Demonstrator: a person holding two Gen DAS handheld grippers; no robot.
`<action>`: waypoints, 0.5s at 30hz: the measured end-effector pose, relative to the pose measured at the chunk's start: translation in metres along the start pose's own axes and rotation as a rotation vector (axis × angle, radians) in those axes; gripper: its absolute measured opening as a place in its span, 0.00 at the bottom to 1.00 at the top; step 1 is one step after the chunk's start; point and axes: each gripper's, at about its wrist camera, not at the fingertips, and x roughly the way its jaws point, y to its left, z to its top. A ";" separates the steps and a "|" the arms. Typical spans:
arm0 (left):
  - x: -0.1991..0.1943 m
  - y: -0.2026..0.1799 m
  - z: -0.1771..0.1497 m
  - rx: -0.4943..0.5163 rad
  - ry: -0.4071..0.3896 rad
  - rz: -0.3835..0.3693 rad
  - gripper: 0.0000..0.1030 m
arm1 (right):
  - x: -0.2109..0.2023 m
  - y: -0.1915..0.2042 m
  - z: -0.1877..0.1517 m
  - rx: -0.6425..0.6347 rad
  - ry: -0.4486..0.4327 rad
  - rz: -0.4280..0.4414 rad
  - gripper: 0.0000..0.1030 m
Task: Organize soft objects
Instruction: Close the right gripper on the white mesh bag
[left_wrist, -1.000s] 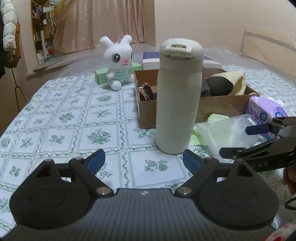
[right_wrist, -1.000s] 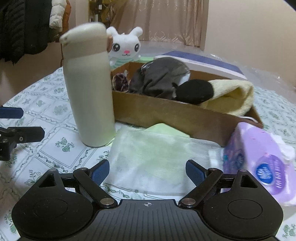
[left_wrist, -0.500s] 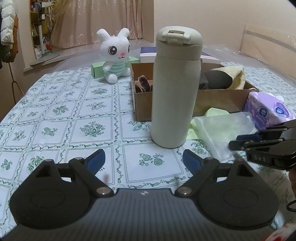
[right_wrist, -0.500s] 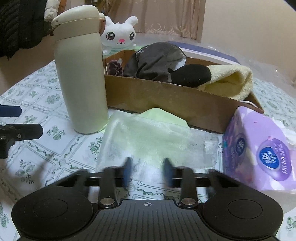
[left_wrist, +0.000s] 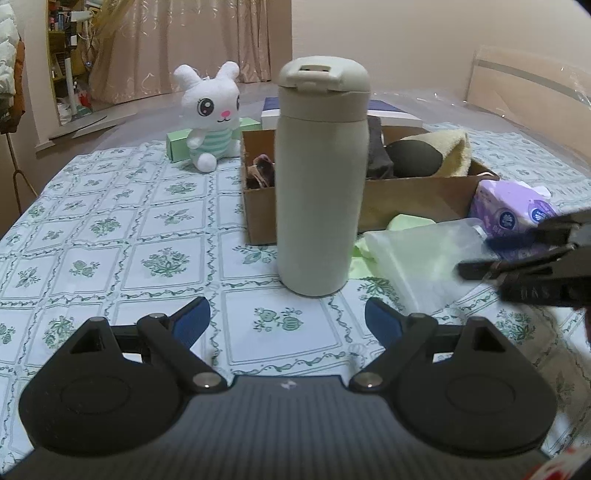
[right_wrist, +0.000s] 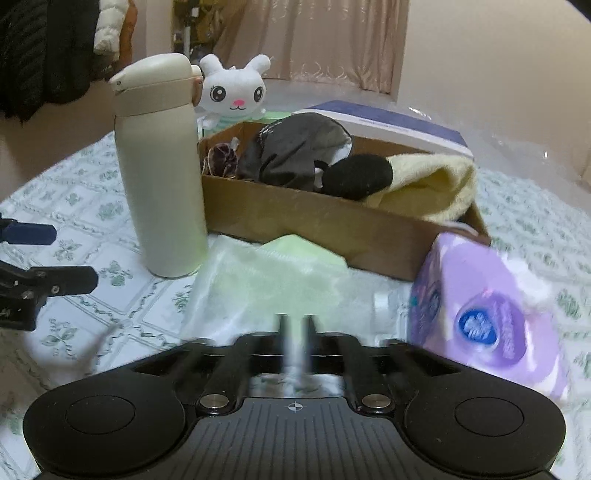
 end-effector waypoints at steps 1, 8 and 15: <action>0.000 -0.001 0.000 0.000 -0.001 -0.004 0.87 | 0.001 0.000 0.002 -0.019 -0.007 0.009 0.86; 0.000 -0.004 0.002 0.001 -0.012 -0.018 0.87 | 0.017 0.003 0.024 -0.309 0.056 0.126 0.86; 0.005 -0.008 0.002 0.007 -0.010 -0.036 0.87 | 0.054 -0.011 0.043 -0.454 0.197 0.216 0.86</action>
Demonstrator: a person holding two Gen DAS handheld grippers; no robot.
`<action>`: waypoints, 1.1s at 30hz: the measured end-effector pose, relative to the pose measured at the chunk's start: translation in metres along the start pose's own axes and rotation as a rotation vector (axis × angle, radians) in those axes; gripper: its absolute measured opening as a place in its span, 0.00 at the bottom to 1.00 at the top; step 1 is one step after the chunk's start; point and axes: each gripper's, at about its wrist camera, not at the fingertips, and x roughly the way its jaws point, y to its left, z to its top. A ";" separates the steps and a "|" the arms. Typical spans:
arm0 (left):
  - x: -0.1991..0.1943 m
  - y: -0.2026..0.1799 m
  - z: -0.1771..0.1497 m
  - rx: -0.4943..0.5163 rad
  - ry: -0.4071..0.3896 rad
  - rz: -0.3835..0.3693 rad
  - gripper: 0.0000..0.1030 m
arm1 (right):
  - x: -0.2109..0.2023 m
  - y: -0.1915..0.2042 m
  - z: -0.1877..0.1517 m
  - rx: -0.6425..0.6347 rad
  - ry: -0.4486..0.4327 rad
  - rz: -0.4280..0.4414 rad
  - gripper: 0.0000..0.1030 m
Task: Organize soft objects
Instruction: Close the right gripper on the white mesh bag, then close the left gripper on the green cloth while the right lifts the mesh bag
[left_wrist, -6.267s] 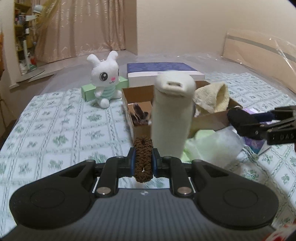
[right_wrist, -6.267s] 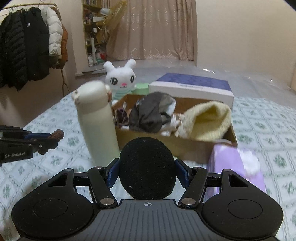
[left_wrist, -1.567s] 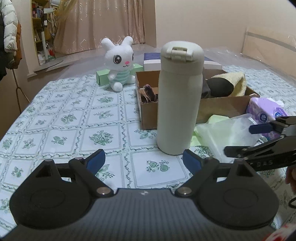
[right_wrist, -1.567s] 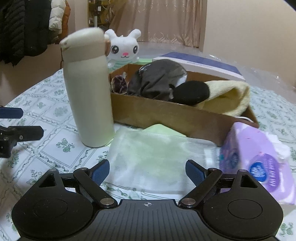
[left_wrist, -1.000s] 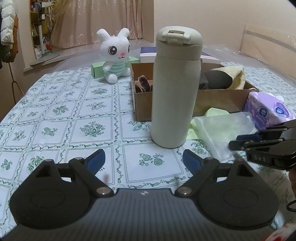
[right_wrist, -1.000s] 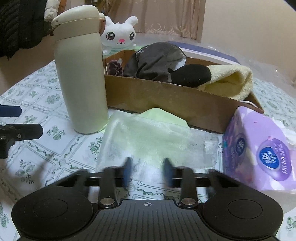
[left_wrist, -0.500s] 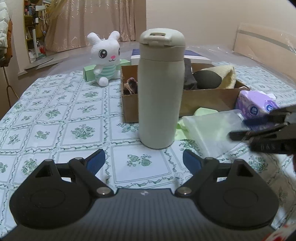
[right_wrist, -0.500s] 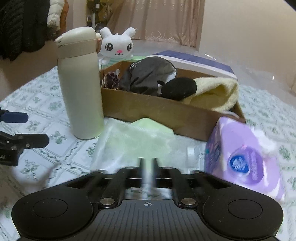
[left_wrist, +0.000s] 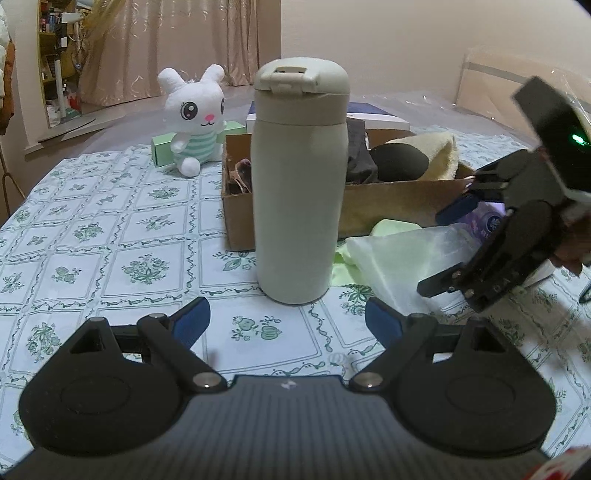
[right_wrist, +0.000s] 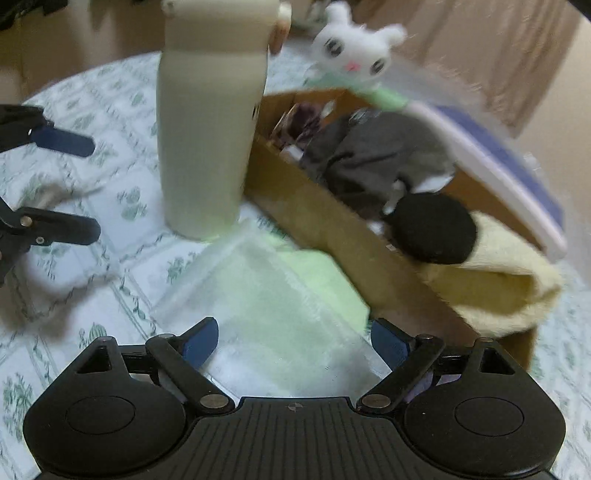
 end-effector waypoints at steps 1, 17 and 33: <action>0.001 -0.001 0.000 0.003 0.002 -0.003 0.87 | 0.005 -0.004 0.001 0.009 0.024 0.019 0.86; 0.007 -0.039 0.004 0.265 0.029 -0.144 0.86 | -0.057 0.016 -0.034 0.093 -0.040 -0.031 0.01; 0.076 -0.120 0.027 0.530 0.030 -0.150 0.72 | -0.146 0.001 -0.094 0.372 -0.204 -0.184 0.01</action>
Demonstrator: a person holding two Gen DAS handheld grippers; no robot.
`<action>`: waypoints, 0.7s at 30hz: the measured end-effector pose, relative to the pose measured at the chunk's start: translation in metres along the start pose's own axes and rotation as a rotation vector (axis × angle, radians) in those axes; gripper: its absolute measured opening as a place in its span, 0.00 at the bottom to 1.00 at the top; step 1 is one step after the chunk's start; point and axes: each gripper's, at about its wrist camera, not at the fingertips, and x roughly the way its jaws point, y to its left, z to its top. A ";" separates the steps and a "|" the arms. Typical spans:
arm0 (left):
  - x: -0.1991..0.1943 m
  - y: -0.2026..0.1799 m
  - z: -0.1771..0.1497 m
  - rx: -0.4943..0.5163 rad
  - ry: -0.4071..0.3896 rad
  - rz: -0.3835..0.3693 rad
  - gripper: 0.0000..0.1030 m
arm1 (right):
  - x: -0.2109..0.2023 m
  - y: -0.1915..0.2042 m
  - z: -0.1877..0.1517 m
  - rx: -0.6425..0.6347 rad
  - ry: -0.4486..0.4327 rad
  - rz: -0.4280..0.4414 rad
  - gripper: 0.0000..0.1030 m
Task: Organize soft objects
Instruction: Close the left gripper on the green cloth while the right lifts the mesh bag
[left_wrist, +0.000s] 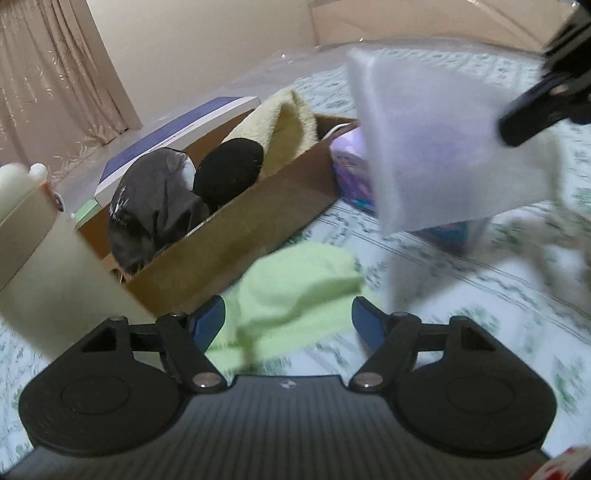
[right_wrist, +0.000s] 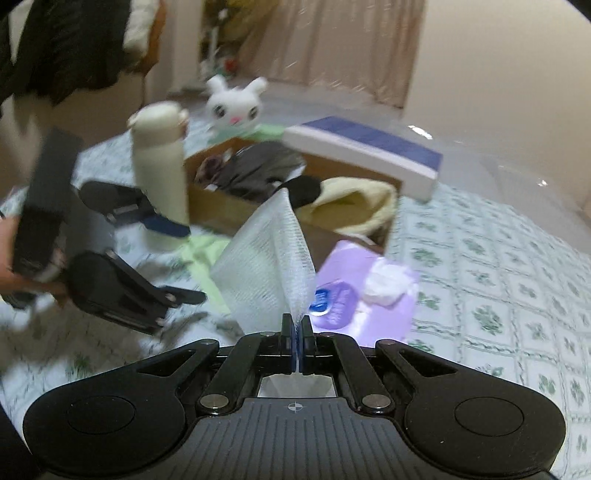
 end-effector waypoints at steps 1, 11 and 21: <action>0.006 0.002 0.004 0.002 0.013 0.009 0.72 | -0.002 -0.003 0.000 0.013 -0.007 -0.002 0.01; 0.041 -0.001 0.019 -0.092 0.082 0.024 0.02 | 0.002 -0.019 0.000 0.068 -0.043 -0.011 0.01; -0.004 -0.013 0.012 -0.180 0.016 0.017 0.01 | -0.005 -0.028 -0.004 0.115 -0.062 -0.012 0.01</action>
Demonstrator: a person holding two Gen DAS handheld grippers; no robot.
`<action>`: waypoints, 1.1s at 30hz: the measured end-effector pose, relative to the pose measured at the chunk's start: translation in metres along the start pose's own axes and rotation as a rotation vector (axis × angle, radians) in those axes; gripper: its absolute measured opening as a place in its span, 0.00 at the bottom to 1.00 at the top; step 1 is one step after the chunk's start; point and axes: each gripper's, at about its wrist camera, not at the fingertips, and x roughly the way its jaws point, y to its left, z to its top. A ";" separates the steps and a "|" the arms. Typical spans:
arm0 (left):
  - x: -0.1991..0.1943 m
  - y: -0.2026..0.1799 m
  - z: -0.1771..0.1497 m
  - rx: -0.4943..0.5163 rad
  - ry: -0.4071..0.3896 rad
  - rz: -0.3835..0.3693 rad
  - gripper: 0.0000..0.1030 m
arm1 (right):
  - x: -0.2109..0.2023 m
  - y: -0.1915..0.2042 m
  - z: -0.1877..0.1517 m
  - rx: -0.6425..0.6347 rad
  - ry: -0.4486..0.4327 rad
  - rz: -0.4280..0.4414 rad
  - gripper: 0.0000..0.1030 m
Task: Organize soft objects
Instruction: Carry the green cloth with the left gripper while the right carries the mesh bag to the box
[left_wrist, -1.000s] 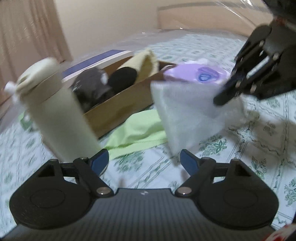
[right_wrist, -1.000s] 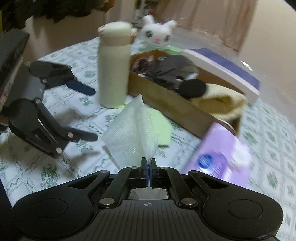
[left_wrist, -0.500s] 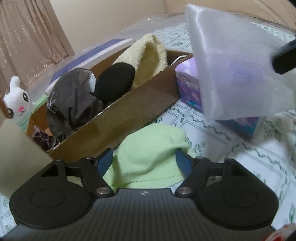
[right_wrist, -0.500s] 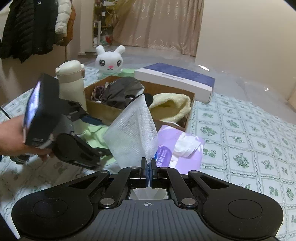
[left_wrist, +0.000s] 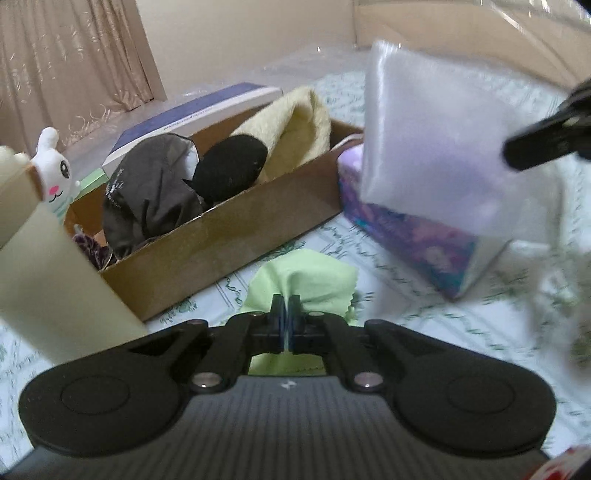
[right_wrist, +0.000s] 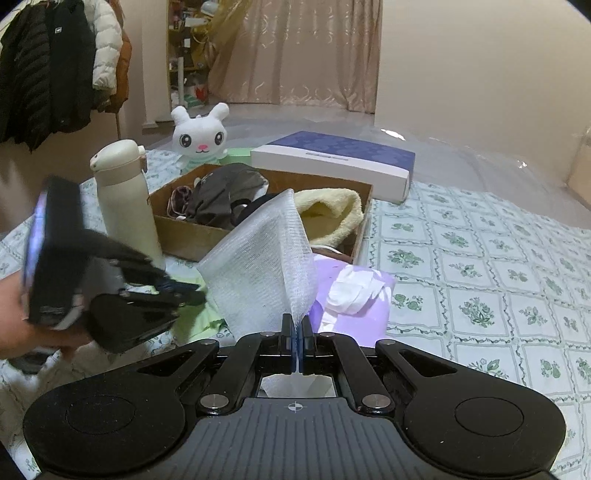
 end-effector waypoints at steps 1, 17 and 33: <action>-0.006 -0.002 -0.001 -0.002 -0.006 -0.005 0.01 | -0.002 0.000 0.000 0.003 -0.002 -0.001 0.01; -0.076 -0.011 0.019 -0.030 -0.084 -0.093 0.01 | -0.012 0.005 0.010 0.024 -0.017 -0.001 0.01; -0.124 0.081 0.121 -0.019 -0.164 -0.100 0.01 | -0.009 0.010 0.093 -0.047 -0.089 -0.010 0.01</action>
